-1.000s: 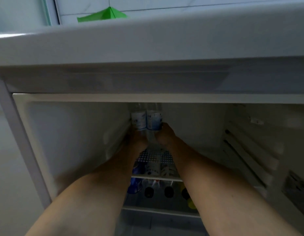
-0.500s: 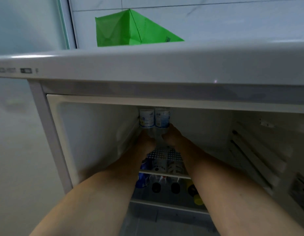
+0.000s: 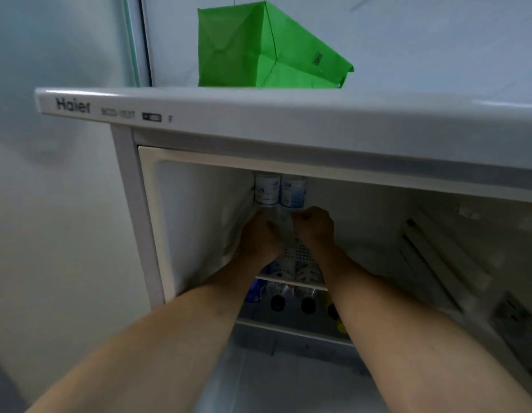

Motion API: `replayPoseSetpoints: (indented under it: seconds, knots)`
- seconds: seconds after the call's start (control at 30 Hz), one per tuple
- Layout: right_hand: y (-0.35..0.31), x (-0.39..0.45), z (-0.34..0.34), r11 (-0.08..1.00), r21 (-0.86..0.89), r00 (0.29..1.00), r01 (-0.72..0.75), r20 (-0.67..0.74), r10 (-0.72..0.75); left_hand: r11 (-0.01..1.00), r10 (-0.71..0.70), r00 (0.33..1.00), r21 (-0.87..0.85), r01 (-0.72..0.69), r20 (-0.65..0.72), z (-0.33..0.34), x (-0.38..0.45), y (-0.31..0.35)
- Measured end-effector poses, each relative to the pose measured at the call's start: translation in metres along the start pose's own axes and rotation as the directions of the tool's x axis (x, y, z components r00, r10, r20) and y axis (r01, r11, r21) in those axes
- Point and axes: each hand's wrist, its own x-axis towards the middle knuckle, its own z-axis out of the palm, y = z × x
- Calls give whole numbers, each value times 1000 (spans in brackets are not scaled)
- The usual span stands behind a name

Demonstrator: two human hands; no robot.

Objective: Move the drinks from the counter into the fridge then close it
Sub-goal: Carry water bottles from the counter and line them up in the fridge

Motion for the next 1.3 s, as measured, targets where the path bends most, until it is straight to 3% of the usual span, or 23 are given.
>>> replayPoseSetpoints:
  seconds: [0.17, 0.33, 0.5, 0.63, 0.7, 0.77, 0.93, 1.03, 1.13, 1.23, 1.3]
  knots:
    - [-12, -60, -16, 1000, 2, 1000, -25, 0, 25, 985, 170, 985, -23, -170, -24, -19, -46, 0]
    - [-1, -125, -28, 997, 65, 999, 34, -35, -32, 990, 101, 992, -103, -93, 74, -13, -100, -1]
    - [22, -185, -46, 995, -89, 992, 40, -112, -50, 986, 162, 976, 2, -164, 143, -12, -148, -28]
    - [48, -240, -67, 996, -85, 995, -1, -103, -8, 994, 92, 961, 38, -105, 260, -9, -185, -54]
    - [62, -268, -77, 991, -111, 995, -74, -77, 66, 988, 43, 919, 123, -99, 392, -6, -202, -68]
    - [77, -300, -88, 983, -118, 990, -143, -25, 141, 969, -46, 827, 226, -99, 560, 1, -225, -80]
    - [127, -410, -127, 934, -149, 942, -323, 40, 332, 946, -211, 632, 318, -61, 746, 18, -320, -107]
    - [166, -498, -156, 870, -127, 874, -477, 36, 484, 946, -288, 508, 324, 19, 812, 30, -393, -119]
    - [201, -599, -184, 744, -32, 744, -668, -45, 666, 943, -326, 407, 323, 79, 853, 39, -467, -129]
    - [227, -711, -208, 579, 146, 565, -802, -130, 815, 928, -372, 315, 347, 135, 873, 38, -534, -142]
    - [238, -785, -220, 432, 277, 404, -858, -156, 901, 898, -439, 256, 414, 149, 861, 29, -572, -153]
